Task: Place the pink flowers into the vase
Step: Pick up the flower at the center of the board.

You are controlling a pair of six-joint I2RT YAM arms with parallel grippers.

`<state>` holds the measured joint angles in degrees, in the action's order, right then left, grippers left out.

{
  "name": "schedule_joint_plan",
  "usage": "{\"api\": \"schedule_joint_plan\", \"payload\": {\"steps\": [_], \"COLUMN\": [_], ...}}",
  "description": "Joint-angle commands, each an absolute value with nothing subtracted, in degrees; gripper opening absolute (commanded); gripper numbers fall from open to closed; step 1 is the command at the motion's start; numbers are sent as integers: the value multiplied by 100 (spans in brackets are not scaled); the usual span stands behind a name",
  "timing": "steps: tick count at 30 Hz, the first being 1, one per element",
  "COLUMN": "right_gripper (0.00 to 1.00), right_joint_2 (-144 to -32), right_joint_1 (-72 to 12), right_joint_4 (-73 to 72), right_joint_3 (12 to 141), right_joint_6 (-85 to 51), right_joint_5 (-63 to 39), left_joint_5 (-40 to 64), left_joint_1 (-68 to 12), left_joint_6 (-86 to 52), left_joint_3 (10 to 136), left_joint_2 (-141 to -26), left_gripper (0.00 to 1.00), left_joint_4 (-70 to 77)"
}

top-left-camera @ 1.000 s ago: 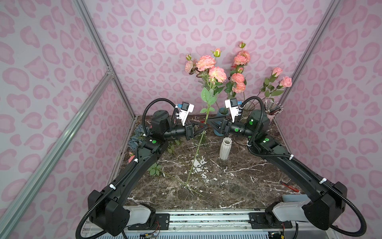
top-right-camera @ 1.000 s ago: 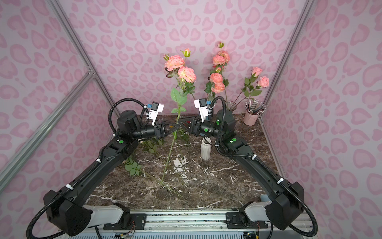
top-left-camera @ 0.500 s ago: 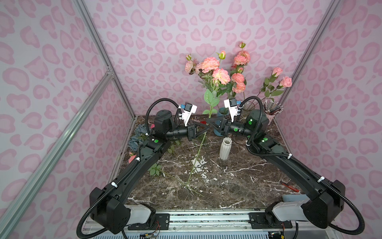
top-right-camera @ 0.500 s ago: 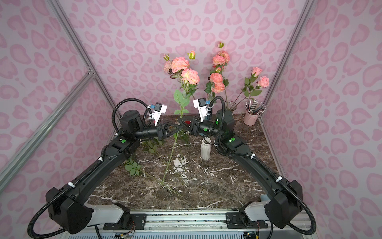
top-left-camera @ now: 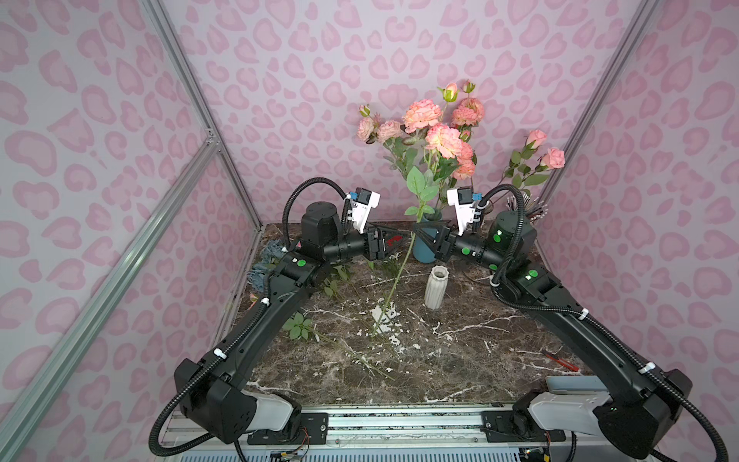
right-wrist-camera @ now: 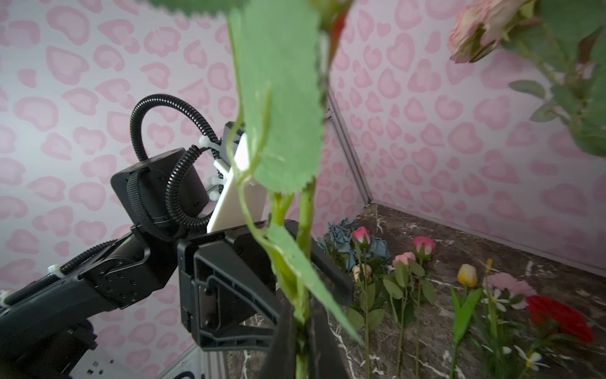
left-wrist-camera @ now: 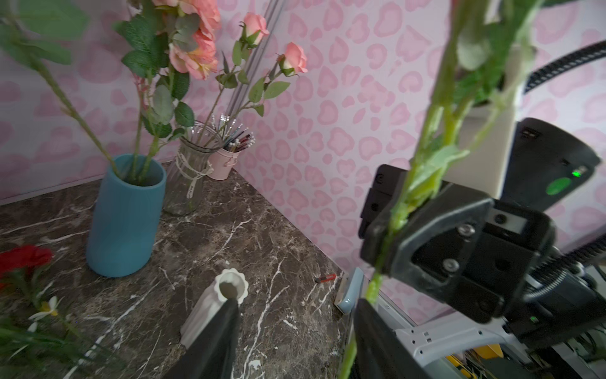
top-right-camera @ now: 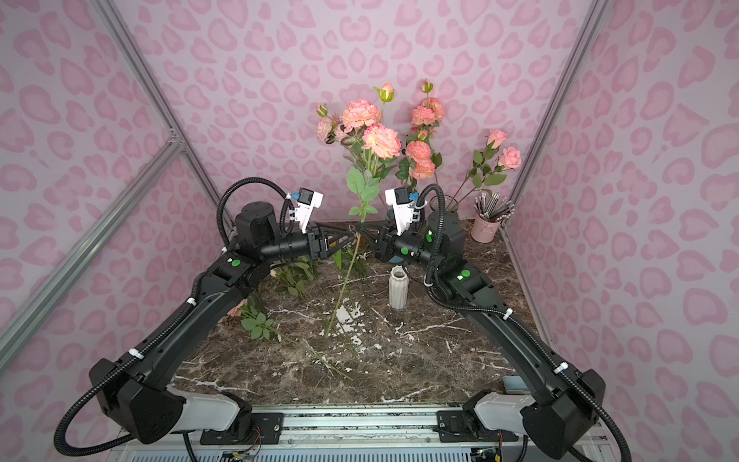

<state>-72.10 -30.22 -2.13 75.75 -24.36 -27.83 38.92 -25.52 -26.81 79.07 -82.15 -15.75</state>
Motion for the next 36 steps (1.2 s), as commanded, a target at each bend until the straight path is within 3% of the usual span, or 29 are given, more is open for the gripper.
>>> {"api": "schedule_joint_plan", "payload": {"steps": [1,12,21,36], "right_gripper": [0,0,0,0], "right_joint_2": [-6962,-6034,-5523,-5155], "right_joint_1": [-3025,-3023,-3023,-3024], "right_joint_4": [538,1871,1969,879], "right_joint_3": [7690,7984,8026,7594], "right_joint_6": [-1844,-1474,-1254,-917], "right_joint_5": [-1673,837,2434,3068], "left_joint_5": [2746,2466,2105,2255], "left_joint_1": [-2540,-2681,-3168,-3548], "left_joint_6": [-2477,-3031,-3189,-3182], "left_joint_3": [8139,8417,9059,9491], "left_joint_2": [-8435,-9680,-10552,-10999], "left_gripper": [60,53,52,53], "left_joint_4": [-2477,-2891,-3383,-3580]}}
